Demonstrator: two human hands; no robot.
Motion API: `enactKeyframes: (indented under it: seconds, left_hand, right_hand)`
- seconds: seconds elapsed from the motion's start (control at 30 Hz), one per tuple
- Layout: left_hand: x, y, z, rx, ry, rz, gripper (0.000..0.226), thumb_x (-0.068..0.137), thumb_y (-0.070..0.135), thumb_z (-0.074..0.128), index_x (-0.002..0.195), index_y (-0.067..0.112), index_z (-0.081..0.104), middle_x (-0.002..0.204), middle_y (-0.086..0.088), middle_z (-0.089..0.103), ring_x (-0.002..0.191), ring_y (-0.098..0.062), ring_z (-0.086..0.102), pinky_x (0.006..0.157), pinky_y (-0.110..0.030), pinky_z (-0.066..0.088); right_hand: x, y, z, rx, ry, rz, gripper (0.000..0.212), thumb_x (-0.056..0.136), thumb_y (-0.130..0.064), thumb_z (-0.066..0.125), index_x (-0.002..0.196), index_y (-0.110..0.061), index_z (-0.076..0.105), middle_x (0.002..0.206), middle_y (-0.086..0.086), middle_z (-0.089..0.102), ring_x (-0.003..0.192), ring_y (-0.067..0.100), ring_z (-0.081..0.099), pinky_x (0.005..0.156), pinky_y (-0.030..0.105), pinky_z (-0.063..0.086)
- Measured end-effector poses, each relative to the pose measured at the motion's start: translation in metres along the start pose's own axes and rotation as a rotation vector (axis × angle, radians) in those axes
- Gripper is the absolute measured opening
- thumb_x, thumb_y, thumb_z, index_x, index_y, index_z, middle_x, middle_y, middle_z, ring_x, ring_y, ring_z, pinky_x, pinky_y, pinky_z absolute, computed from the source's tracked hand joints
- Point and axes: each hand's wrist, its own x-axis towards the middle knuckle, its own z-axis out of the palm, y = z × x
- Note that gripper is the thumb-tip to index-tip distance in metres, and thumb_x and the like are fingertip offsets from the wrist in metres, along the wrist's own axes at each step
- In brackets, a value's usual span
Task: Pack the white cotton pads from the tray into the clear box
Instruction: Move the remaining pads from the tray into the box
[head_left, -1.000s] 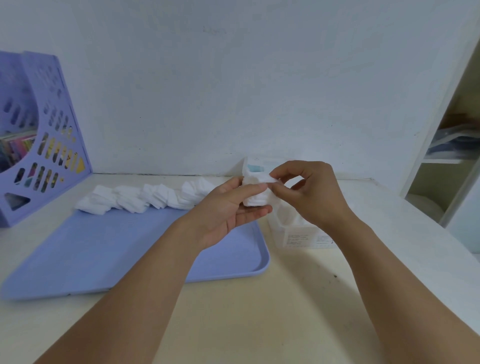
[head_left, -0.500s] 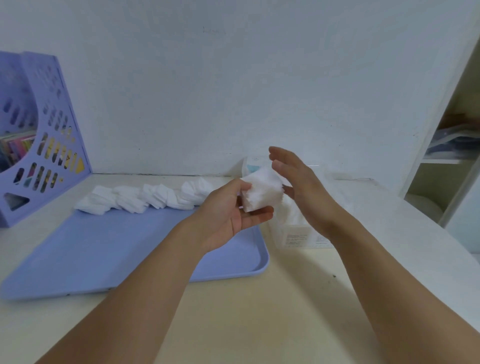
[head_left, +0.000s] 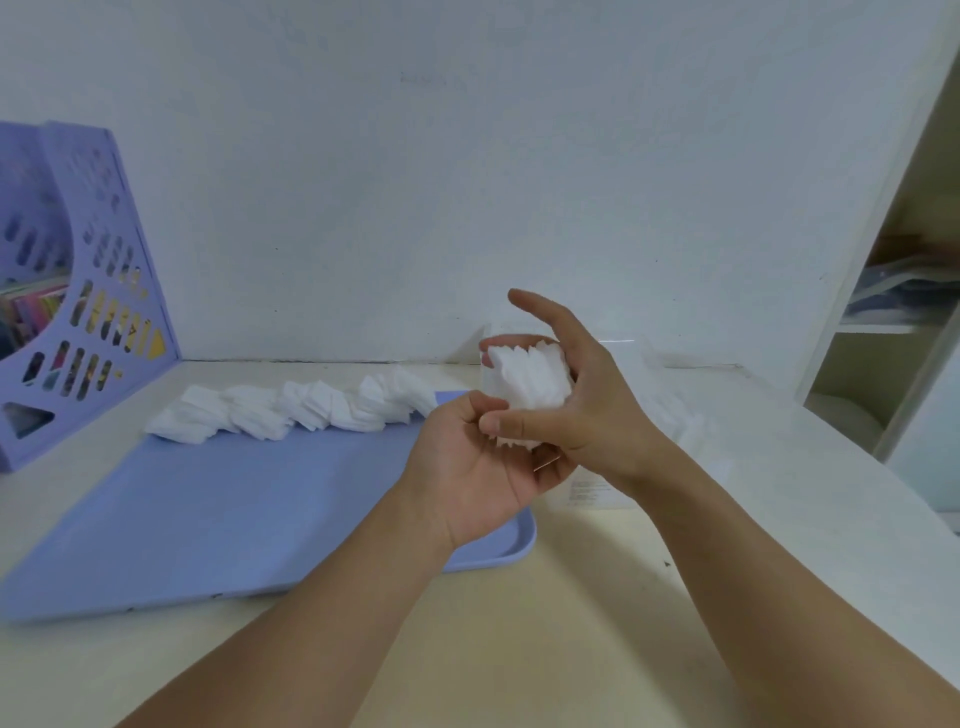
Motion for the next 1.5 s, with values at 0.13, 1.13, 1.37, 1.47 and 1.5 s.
enactKeyframes:
  seconds: [0.13, 1.13, 1.37, 1.47, 1.5]
  left_hand:
    - [0.002, 0.006, -0.002, 0.117, 0.049, 0.038, 0.055, 0.078, 0.013, 0.051, 0.132, 0.017, 0.062, 0.122, -0.014, 0.069, 0.099, -0.031, 0.07, 0.087, -0.045, 0.055]
    - [-0.011, 0.027, 0.011, 0.264, 0.054, 0.095, 0.04, 0.093, 0.042, 0.06, 0.115, 0.009, 0.066, 0.108, -0.013, 0.073, 0.093, -0.024, 0.072, 0.083, -0.039, 0.057]
    - [-0.008, 0.029, 0.008, 0.144, 0.106, 0.167, 0.043, 0.081, 0.028, 0.074, 0.117, 0.005, 0.067, 0.113, -0.015, 0.07, 0.104, -0.027, 0.068, 0.09, -0.041, 0.059]
    - [-0.006, 0.028, 0.007, 0.176, 0.126, 0.18, 0.058, 0.082, 0.027, 0.077, 0.132, 0.003, 0.061, 0.128, -0.017, 0.067, 0.117, -0.029, 0.066, 0.091, -0.041, 0.057]
    - [-0.005, 0.027, 0.007, 0.185, 0.132, 0.183, 0.06, 0.082, 0.026, 0.078, 0.134, 0.003, 0.06, 0.133, -0.018, 0.065, 0.122, -0.029, 0.063, 0.091, -0.041, 0.056]
  right_hand:
    - [0.001, 0.0, -0.002, -0.109, -0.013, -0.044, 0.086, 0.068, -0.01, 0.094, 0.14, -0.03, 0.052, 0.101, 0.0, 0.074, 0.096, 0.015, 0.071, 0.088, 0.031, 0.059]
    - [0.004, 0.006, -0.009, 0.014, -0.105, -0.002, 0.06, 0.087, -0.013, 0.08, 0.141, -0.015, 0.056, 0.114, 0.005, 0.076, 0.111, 0.021, 0.071, 0.102, 0.048, 0.054]
    - [0.006, 0.004, -0.009, 0.016, -0.063, -0.068, 0.022, 0.1, -0.011, 0.063, 0.119, -0.013, 0.073, 0.117, -0.004, 0.075, 0.115, 0.016, 0.068, 0.104, 0.044, 0.052]
    - [0.006, 0.004, -0.007, -0.031, -0.02, -0.091, 0.022, 0.096, -0.007, 0.069, 0.09, -0.026, 0.077, 0.087, -0.014, 0.073, 0.088, 0.008, 0.069, 0.083, 0.029, 0.055]
    - [0.007, 0.007, -0.008, -0.062, 0.012, -0.098, 0.015, 0.094, -0.008, 0.072, 0.091, -0.021, 0.078, 0.089, -0.009, 0.074, 0.089, 0.012, 0.07, 0.084, 0.032, 0.057]
